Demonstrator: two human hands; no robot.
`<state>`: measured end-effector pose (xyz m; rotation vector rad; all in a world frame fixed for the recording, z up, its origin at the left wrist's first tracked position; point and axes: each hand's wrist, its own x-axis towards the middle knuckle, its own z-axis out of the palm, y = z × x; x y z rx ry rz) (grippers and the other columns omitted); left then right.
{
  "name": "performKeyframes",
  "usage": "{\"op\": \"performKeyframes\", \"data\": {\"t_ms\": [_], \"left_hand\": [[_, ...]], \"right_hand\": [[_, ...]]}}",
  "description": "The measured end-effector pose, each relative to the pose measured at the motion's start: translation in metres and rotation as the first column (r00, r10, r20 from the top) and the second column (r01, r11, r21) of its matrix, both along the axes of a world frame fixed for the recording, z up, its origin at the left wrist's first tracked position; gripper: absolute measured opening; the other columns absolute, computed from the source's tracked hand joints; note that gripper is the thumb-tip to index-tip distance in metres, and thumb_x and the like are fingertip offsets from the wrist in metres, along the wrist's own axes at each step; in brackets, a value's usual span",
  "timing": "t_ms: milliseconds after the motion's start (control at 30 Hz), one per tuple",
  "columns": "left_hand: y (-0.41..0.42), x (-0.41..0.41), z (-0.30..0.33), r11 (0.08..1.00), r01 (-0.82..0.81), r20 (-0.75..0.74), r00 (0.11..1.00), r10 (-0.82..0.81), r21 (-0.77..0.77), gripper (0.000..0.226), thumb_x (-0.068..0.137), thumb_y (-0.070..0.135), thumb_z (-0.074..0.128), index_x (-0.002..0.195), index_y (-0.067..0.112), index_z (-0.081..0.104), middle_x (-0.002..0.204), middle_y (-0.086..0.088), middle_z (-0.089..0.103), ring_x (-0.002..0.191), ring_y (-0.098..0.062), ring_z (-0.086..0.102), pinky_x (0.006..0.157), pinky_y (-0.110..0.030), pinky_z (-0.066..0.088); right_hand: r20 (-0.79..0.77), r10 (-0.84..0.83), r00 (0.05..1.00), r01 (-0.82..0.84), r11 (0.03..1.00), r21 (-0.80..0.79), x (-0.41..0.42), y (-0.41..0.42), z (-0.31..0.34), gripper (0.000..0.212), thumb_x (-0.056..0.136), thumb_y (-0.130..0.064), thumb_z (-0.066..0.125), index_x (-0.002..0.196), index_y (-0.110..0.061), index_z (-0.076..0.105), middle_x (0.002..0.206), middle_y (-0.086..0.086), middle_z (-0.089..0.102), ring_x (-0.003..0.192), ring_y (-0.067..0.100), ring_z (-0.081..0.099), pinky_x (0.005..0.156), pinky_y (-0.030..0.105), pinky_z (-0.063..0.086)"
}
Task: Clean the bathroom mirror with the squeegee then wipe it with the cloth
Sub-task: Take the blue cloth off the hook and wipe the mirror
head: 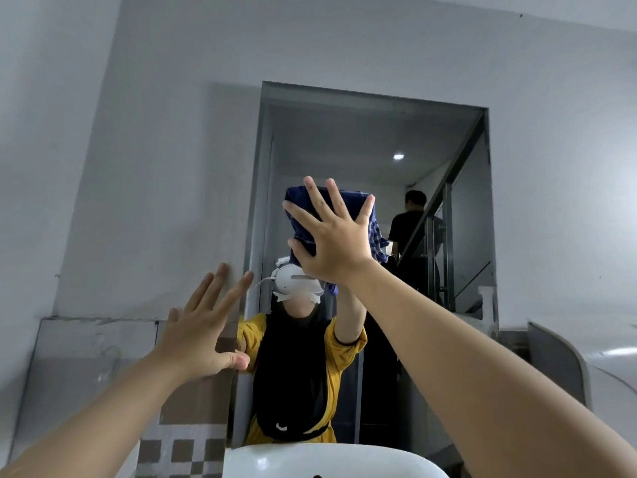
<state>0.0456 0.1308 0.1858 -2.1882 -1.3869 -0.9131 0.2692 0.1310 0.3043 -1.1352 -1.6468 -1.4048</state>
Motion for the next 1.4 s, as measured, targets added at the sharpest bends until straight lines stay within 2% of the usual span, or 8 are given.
{"op": "performKeyframes", "data": {"t_ms": [167,433,700,967,1067,1200,1267,1400], "left_hand": [[0.0,0.002,0.0,1.0,0.006,0.054,0.999,-0.004,-0.023,0.129,0.058,0.059,0.077,0.128,0.06,-0.031,0.147,0.017,-0.039,0.141,-0.017,-0.024,0.106,-0.069,0.014],[-0.007,0.011,-0.003,0.998,-0.057,0.091,0.994,0.058,-0.019,0.129,0.062,0.049,0.079,0.131,0.056,-0.03,0.15,0.013,-0.034,0.142,-0.017,-0.019,0.108,-0.067,0.017],[-0.012,0.022,-0.005,0.991,-0.134,0.111,0.985,0.133,-0.004,0.131,0.063,0.047,0.079,0.132,0.051,-0.032,0.152,0.006,-0.032,0.145,-0.024,-0.01,0.107,-0.066,0.023],[-0.021,0.032,-0.009,0.977,-0.205,0.089,0.976,0.199,0.062,0.124,0.073,0.047,0.072,0.135,0.038,-0.035,0.155,-0.008,-0.024,0.145,-0.033,-0.001,0.106,-0.061,0.027],[-0.016,0.029,-0.027,0.969,-0.202,0.075,0.978,0.193,0.142,0.118,0.075,0.047,0.07,0.139,0.039,-0.028,0.154,-0.011,-0.018,0.143,-0.038,0.008,0.104,-0.063,0.031],[-0.014,0.017,-0.051,0.981,-0.177,-0.009,0.984,0.178,0.076,0.125,0.051,0.054,0.083,0.149,0.033,0.008,0.152,-0.025,0.018,0.126,-0.052,0.039,0.081,-0.068,0.045],[-0.012,0.012,-0.063,0.986,-0.156,-0.029,0.987,0.158,0.05,0.126,0.048,0.062,0.08,0.148,0.035,0.01,0.154,-0.022,0.013,0.131,-0.051,0.03,0.084,-0.07,0.037],[-0.004,0.007,-0.073,0.993,-0.094,0.03,0.995,0.092,0.068,0.118,0.061,0.068,0.068,0.142,0.047,-0.015,0.151,-0.007,-0.032,0.138,-0.033,-0.02,0.103,-0.067,0.019]], "right_hand": [[-0.093,-0.01,0.996,0.012,1.0,0.014,0.053,-0.008,0.005,0.059,0.087,-0.056,0.044,0.144,-0.045,0.031,0.162,-0.004,0.014,0.149,0.03,0.008,0.1,0.08,0.002],[-0.231,-0.046,0.972,0.057,0.998,0.041,0.139,-0.02,0.011,0.058,0.088,-0.058,0.044,0.143,-0.045,0.032,0.162,-0.004,0.013,0.149,0.028,0.008,0.101,0.08,0.006],[-0.464,-0.056,0.884,0.086,0.995,0.043,0.198,-0.026,-0.006,0.058,0.089,-0.054,0.043,0.145,-0.044,0.029,0.163,-0.002,0.012,0.149,0.027,0.007,0.102,0.079,0.005],[-0.778,0.014,0.628,-0.001,1.0,0.016,0.146,-0.022,-0.039,0.06,0.088,-0.053,0.04,0.145,-0.045,0.022,0.164,-0.003,-0.001,0.149,0.028,-0.003,0.102,0.08,0.0],[-0.786,0.03,0.618,-0.033,0.999,0.012,0.106,-0.018,-0.051,0.061,0.088,-0.052,0.039,0.146,-0.043,0.022,0.164,-0.001,-0.004,0.149,0.03,-0.007,0.1,0.08,-0.002],[-0.742,0.064,0.668,-0.082,0.997,0.012,0.043,-0.013,-0.061,0.06,0.088,-0.049,0.043,0.145,-0.04,0.027,0.163,0.002,-0.002,0.148,0.033,-0.006,0.098,0.08,-0.005],[-0.703,0.071,0.707,-0.099,0.995,0.002,0.013,-0.01,-0.063,0.06,0.088,-0.048,0.043,0.145,-0.039,0.027,0.163,0.003,-0.002,0.148,0.034,-0.006,0.098,0.08,-0.007],[-0.602,0.081,0.795,-0.123,0.992,-0.03,-0.038,-0.002,-0.062,0.062,0.089,-0.048,0.041,0.147,-0.037,0.024,0.163,0.004,-0.002,0.148,0.036,-0.007,0.098,0.08,-0.008]]}}
